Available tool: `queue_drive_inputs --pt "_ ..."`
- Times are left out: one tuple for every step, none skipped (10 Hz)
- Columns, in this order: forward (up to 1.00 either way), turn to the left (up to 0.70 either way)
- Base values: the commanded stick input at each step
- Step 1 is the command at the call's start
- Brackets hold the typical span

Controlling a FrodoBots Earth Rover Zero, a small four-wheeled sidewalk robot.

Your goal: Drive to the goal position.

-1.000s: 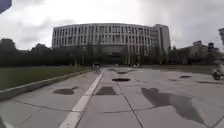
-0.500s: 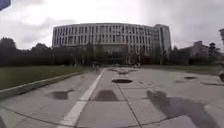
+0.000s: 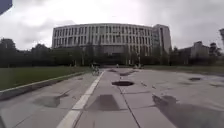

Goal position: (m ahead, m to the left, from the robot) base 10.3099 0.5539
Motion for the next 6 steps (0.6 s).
queue_drive_inputs --pt "0.7 0.0" --pt "0.7 0.0" --pt "0.7 0.03" --pt "0.7 0.17" --pt "0.7 0.22" --pt "0.7 0.22"
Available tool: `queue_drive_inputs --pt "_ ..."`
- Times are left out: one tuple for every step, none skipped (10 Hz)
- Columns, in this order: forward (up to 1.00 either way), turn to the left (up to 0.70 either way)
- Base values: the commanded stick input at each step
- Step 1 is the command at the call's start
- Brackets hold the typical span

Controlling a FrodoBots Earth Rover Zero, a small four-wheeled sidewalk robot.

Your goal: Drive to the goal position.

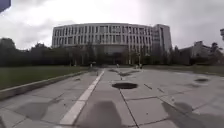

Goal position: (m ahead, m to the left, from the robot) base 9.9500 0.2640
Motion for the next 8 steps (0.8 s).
queue_drive_inputs --pt "0.7 0.15" --pt "0.7 0.03" --pt "0.7 0.01" --pt "0.7 0.0" --pt "0.7 0.0" --pt "0.7 0.0" --pt "0.7 0.0" --pt "0.7 0.0"
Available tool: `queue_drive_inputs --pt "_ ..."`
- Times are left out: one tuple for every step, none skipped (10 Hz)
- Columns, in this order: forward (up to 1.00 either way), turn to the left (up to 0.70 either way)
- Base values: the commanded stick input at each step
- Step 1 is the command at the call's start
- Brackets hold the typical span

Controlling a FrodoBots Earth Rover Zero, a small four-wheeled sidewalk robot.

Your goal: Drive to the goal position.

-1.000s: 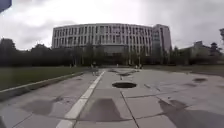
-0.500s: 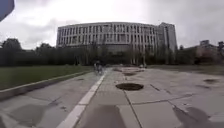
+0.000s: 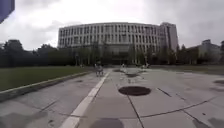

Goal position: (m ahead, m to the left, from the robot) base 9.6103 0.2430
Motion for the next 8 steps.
queue_drive_inputs --pt "0.7 0.0" --pt "0.7 0.0" --pt "0.7 0.0" --pt "0.7 0.0" --pt "0.7 0.0" --pt "0.7 0.01" --pt "0.7 0.01" --pt "0.7 0.0"
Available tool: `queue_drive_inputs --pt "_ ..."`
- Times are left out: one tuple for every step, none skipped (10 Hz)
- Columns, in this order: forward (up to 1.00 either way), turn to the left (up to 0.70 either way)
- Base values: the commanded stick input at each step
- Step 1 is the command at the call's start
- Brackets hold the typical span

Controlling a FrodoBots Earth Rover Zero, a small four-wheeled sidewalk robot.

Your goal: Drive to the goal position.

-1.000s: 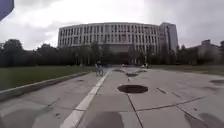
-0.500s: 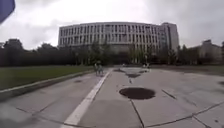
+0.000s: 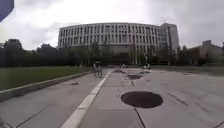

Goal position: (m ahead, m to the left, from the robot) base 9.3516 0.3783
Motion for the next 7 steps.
queue_drive_inputs --pt "0.7 0.0" --pt "0.7 0.0" --pt "0.7 0.0" --pt "0.7 0.0" --pt "0.7 0.01" --pt "0.7 0.01" --pt "0.7 0.0"
